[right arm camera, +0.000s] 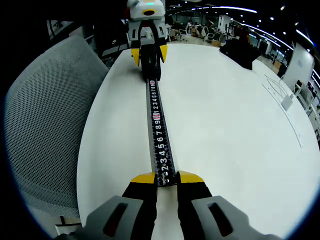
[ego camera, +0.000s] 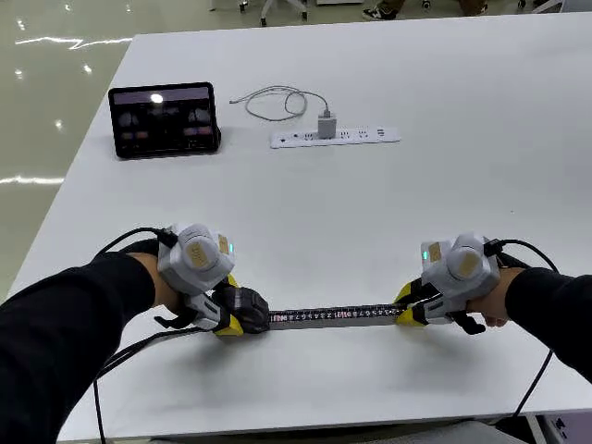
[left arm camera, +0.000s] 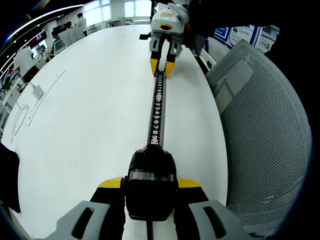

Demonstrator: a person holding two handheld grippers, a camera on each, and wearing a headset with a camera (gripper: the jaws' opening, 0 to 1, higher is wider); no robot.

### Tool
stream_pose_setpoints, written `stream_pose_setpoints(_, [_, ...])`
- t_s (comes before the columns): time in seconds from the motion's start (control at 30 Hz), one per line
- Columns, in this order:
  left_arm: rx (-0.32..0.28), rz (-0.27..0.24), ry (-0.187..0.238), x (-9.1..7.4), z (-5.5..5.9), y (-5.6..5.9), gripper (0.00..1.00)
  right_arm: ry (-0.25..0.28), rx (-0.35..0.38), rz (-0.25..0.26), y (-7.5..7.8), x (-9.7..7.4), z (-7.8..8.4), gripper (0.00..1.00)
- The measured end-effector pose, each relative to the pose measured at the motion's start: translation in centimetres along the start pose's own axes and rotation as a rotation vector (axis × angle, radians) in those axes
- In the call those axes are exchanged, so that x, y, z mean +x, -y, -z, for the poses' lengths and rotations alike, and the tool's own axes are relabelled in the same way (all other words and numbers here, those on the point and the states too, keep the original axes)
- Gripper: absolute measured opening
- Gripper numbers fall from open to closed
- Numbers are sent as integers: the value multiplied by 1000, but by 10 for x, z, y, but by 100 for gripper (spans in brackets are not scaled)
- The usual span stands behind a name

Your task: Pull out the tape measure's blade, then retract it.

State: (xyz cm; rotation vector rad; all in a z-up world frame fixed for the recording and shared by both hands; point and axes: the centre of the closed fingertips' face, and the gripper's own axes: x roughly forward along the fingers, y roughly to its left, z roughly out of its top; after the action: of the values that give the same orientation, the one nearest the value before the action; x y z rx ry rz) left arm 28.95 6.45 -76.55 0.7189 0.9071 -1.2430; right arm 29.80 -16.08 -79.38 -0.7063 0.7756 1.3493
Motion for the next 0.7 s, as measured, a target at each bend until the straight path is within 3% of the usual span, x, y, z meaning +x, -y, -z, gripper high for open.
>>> stream_pose_setpoints(0.7, [-12,-2,3,1,0,0,33,-3,22,11,3,-8,12,10])
